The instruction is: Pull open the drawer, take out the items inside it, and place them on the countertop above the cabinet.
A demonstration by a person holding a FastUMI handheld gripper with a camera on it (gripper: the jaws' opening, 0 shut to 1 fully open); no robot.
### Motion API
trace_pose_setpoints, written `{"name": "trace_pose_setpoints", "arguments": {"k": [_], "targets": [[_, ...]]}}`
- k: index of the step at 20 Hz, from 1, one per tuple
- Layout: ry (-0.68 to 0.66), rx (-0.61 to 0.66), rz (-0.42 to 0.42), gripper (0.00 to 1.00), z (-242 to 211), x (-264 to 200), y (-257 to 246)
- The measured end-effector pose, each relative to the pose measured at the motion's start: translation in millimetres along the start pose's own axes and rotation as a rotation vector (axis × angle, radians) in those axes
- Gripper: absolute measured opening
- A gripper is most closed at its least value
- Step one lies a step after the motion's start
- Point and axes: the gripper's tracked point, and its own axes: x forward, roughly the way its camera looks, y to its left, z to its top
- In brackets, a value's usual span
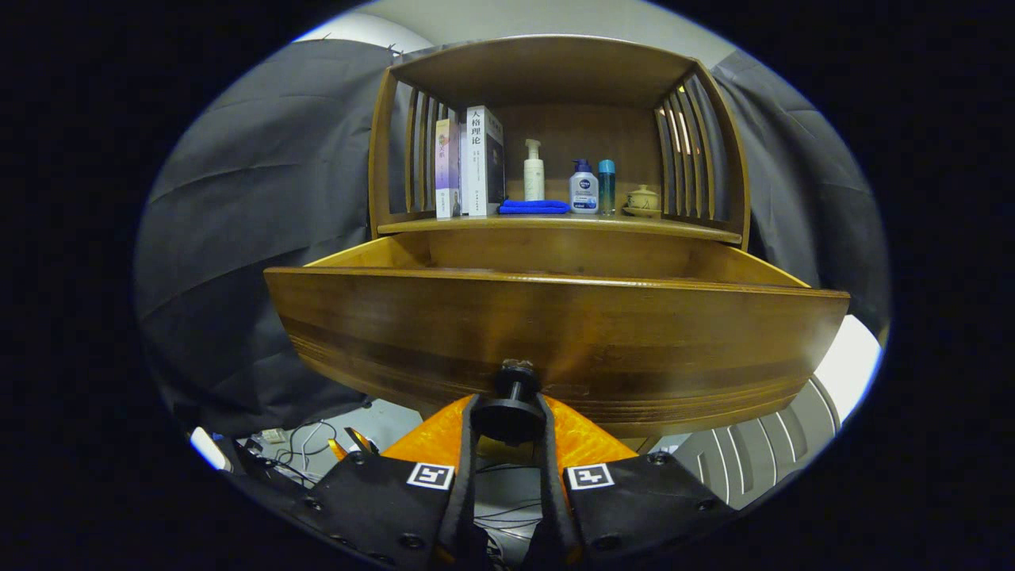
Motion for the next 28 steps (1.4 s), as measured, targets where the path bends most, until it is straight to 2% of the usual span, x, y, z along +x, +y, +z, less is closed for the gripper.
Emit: {"name": "trace_pose_setpoints", "arguments": {"k": [2, 7, 14, 21, 28], "targets": [[-0.026, 0.006, 0.003, 0.47, 11, -7, 0], [-0.068, -0.013, 0.036, 1.00, 43, -32, 2], [-0.081, -0.079, 0.037, 0.99, 106, -49, -11], [-0.053, -0.115, 0.084, 1.00, 172, -35, -26], [0.108, -0.149, 0.081, 1.00, 180, 10, -44]]}}
